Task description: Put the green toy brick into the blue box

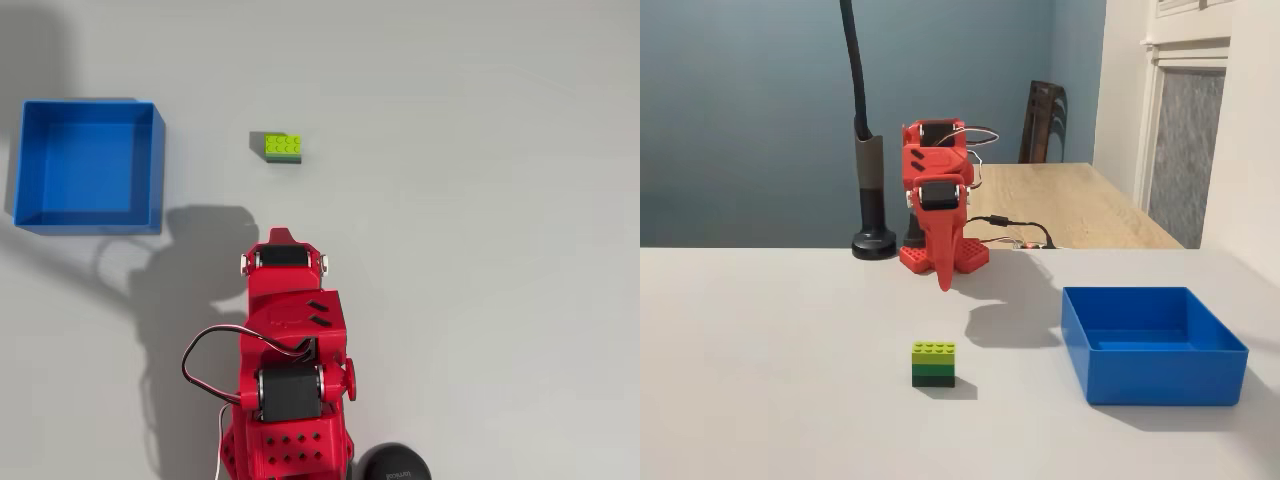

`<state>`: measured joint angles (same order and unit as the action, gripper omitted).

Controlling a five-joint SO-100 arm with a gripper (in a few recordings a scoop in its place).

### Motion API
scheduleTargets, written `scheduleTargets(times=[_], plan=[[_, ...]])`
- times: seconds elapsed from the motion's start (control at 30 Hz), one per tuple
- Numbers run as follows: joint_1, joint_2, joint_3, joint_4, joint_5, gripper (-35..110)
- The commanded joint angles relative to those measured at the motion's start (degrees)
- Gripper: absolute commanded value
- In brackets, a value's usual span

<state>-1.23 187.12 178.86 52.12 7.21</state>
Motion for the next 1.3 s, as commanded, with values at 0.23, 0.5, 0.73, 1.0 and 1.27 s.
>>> scheduleTargets(times=[0.23, 0.5, 0.73, 1.0, 1.27], plan=[[-3.6, 0.4, -0.4, -0.6, -6.4, 0], [-3.7, 0.3, -0.4, -0.7, -6.7, 0], [-4.0, -0.4, -3.0, -0.9, -8.0, 0], [-5.4, -1.2, -9.7, -0.7, -7.7, 0], [-4.9, -17.7, -19.7, -0.5, -5.6, 0]])
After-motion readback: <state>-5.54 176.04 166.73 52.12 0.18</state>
